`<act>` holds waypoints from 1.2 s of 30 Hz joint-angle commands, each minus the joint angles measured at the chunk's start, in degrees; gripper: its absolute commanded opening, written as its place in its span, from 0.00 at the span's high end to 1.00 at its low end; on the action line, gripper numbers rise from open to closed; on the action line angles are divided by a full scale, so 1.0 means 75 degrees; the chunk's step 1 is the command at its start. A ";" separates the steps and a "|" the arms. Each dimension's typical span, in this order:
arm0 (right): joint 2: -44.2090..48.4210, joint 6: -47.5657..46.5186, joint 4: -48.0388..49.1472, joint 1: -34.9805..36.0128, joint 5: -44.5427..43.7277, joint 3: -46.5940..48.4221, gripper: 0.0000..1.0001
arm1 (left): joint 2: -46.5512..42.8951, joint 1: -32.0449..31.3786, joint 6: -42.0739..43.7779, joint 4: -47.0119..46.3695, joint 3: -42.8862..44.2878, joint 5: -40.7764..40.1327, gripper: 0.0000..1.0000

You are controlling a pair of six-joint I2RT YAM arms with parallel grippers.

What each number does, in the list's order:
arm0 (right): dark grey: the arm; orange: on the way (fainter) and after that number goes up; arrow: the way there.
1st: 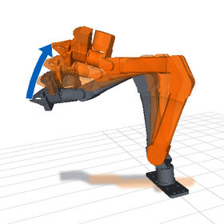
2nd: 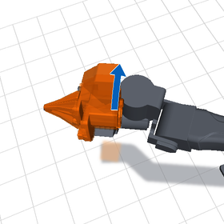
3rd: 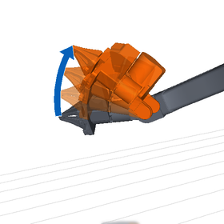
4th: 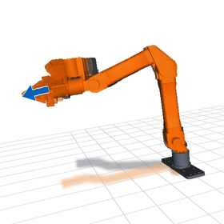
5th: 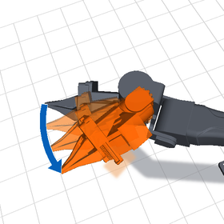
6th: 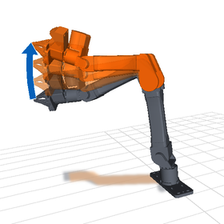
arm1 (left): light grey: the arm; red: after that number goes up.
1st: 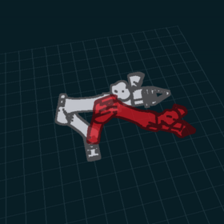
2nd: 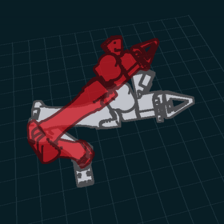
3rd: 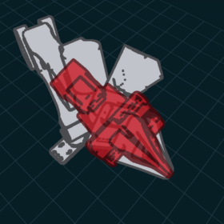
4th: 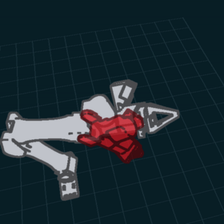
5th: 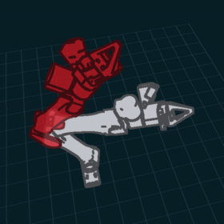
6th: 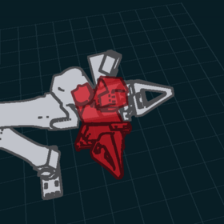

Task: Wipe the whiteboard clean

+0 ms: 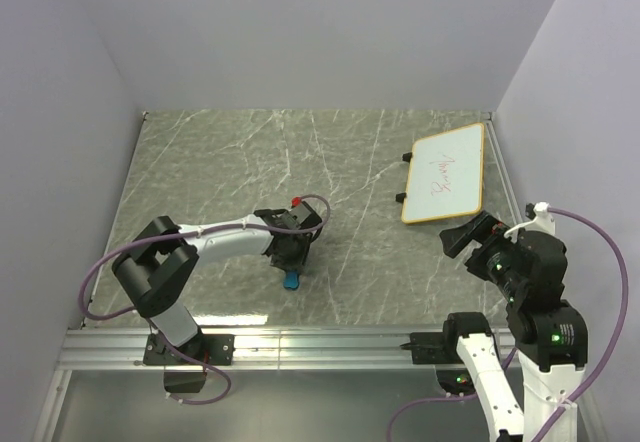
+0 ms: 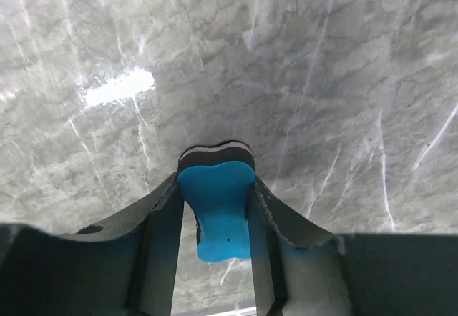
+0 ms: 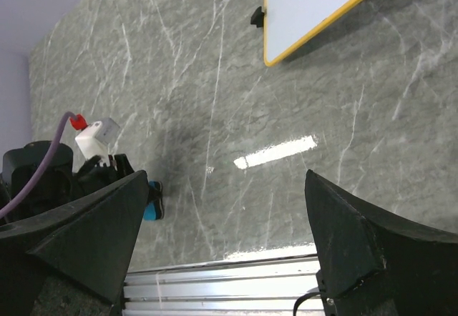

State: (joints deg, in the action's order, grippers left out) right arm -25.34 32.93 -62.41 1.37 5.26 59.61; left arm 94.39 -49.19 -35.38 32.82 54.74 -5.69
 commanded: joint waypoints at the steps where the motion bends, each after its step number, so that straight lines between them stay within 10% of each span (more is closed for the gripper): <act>1: 0.0028 -0.0207 0.0024 0.0041 -0.0162 0.0185 0.03 | 0.0352 -0.0109 -0.0146 -0.0146 0.0002 -0.0201 0.73; 4: -0.0089 -0.0125 0.0212 0.0041 -0.0185 0.0091 0.03 | 0.0422 -0.0133 -0.0147 -0.0052 -0.0021 -0.0237 0.99; 22: -0.6695 0.0145 0.0588 -0.1587 -0.0454 0.4624 0.07 | 0.1219 0.0499 0.1633 0.2210 0.4945 0.0454 1.00; 36: -0.8631 -0.0300 0.1933 -0.2608 0.0553 0.4052 0.14 | 0.2508 0.1648 0.1741 0.2035 0.6799 0.2423 1.00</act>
State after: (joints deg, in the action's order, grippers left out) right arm -89.62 32.91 -52.99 -17.69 6.68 90.98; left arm 112.73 -36.05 -22.17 48.80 103.13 6.90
